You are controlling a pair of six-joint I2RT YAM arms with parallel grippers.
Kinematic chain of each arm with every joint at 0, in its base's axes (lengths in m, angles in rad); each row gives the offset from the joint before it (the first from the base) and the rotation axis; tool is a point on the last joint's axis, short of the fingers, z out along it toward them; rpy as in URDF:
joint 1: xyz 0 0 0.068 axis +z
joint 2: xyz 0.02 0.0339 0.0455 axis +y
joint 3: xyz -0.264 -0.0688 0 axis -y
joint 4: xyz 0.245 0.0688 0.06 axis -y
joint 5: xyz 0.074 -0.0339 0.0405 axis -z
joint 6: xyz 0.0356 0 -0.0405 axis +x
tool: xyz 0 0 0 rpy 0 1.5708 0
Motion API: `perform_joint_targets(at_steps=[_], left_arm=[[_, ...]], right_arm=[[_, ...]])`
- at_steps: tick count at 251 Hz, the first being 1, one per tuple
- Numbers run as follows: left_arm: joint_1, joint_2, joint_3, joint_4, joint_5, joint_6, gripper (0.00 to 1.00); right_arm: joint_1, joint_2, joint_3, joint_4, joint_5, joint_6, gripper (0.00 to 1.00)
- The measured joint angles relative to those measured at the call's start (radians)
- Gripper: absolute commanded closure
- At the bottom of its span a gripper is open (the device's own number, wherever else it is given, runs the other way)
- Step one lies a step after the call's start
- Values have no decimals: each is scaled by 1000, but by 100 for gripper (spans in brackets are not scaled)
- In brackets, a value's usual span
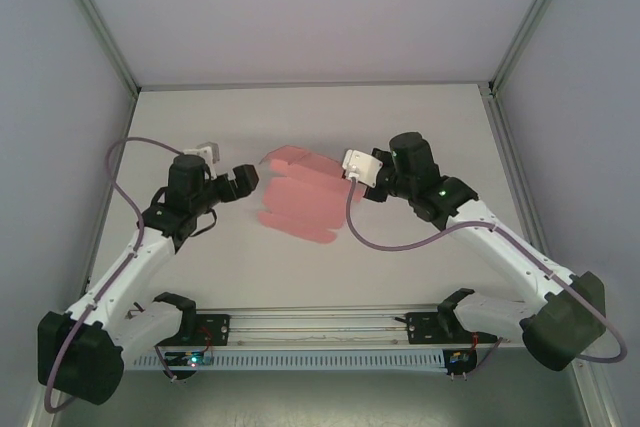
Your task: Assemble paper box
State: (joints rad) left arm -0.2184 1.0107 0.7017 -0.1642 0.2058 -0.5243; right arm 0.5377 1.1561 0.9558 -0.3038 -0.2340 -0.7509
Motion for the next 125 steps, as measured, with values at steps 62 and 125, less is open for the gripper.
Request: perform_joint_targets(at_steps=[62, 125], left_arm=[[50, 103, 60, 24, 27, 1, 0], [50, 111, -14, 175, 220, 8, 0]], right_arm=[[-58, 0, 29, -34, -148, 58, 100], [-84, 8, 61, -52, -216, 100, 100]])
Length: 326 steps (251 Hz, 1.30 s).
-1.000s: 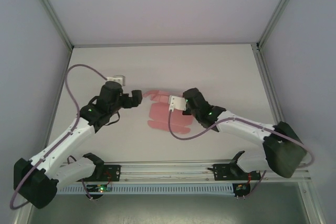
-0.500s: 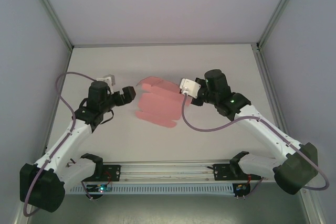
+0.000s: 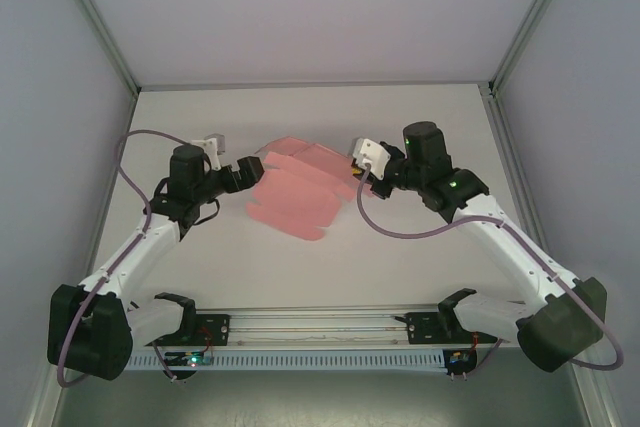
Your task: Assemble paper box
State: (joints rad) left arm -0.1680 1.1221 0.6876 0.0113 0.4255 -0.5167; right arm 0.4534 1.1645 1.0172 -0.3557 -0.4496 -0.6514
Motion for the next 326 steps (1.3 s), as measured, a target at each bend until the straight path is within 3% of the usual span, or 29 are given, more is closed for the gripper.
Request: perform_joint_targets(at_steps=[57, 122, 147, 181, 211, 253, 326], left_arm=[[0, 30, -10, 118, 141, 13, 0], [-21, 148, -1, 155, 207, 38, 3], [-49, 180, 21, 159, 219, 54, 12], [-81, 215, 47, 186, 256, 72, 33], [-96, 229, 71, 192, 281, 80, 40], [-107, 234, 90, 170, 284, 54, 48], [-179, 249, 168, 33, 231, -5, 47]], right_arm=[[0, 30, 8, 0, -35, 28, 100], [0, 37, 8, 0, -66, 48, 100], [-4, 40, 8, -1, -75, 51, 100], [-9, 55, 8, -5, -75, 55, 100], [-8, 61, 8, -8, -62, 55, 100], [44, 57, 7, 15, 44, 29, 100], [208, 83, -7, 60, 347, -69, 100]])
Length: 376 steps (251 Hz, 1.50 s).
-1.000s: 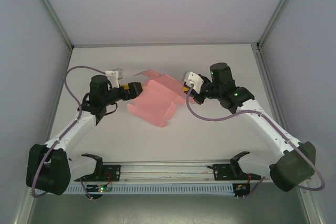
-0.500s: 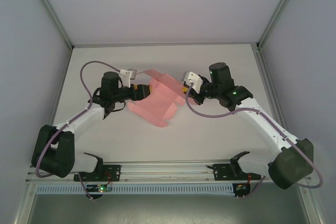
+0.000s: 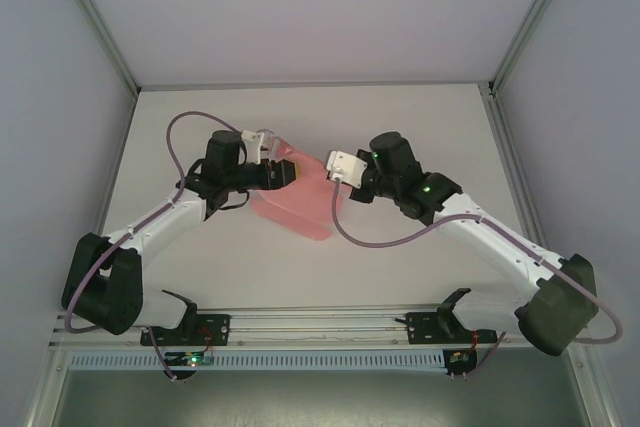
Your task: Assemble paper box
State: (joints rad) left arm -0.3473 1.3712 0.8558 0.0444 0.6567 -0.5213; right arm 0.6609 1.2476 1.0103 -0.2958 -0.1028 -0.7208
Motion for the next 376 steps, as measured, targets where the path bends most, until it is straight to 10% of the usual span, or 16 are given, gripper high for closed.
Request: perform_joint_targets(at_steps=[84, 135, 206, 300, 376], left_arm=[[-17, -108, -86, -108, -111, -31, 29], [-20, -257, -158, -272, -238, -32, 0], [-11, -433, -169, -443, -477, -37, 0], [91, -105, -99, -390, -586, -39, 0], [140, 189, 9, -181, -411, 51, 2]], right_arm=[[2, 34, -35, 26, 110, -34, 100], [-49, 104, -23, -127, -11, -76, 100], [-57, 271, 23, -167, -28, -140, 100], [-54, 307, -75, 125, 116, -253, 100], [-15, 316, -160, 329, 254, -306, 96]])
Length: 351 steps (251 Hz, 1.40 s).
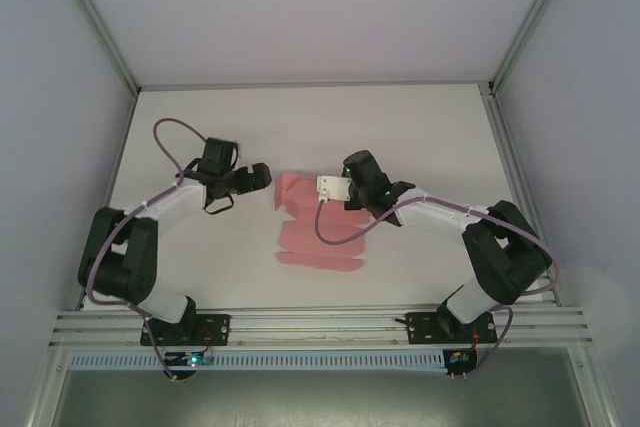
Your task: Assemble paper box
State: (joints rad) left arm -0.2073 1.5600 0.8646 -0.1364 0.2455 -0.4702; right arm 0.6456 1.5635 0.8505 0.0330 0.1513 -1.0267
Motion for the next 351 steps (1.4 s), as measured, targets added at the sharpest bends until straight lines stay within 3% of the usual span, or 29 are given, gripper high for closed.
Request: perform_joint_targets(at_steps=[45, 96, 155, 243, 295, 351], left_arm=[[0, 109, 4, 109, 189, 50, 14], [-1, 120, -88, 320, 406, 82, 27], [-29, 142, -85, 389, 521, 159, 44], [-109, 148, -64, 409, 439, 210, 44], [-123, 111, -129, 455, 380, 209, 45], [-153, 96, -203, 460, 396, 213, 45]], right_arm=[[24, -9, -24, 68, 60, -21, 98], [34, -9, -40, 100, 100, -21, 100], [40, -14, -42, 98, 106, -20, 100], [40, -25, -42, 68, 127, 3, 100], [84, -24, -42, 74, 215, -2, 100], [156, -27, -142, 240, 325, -56, 100]])
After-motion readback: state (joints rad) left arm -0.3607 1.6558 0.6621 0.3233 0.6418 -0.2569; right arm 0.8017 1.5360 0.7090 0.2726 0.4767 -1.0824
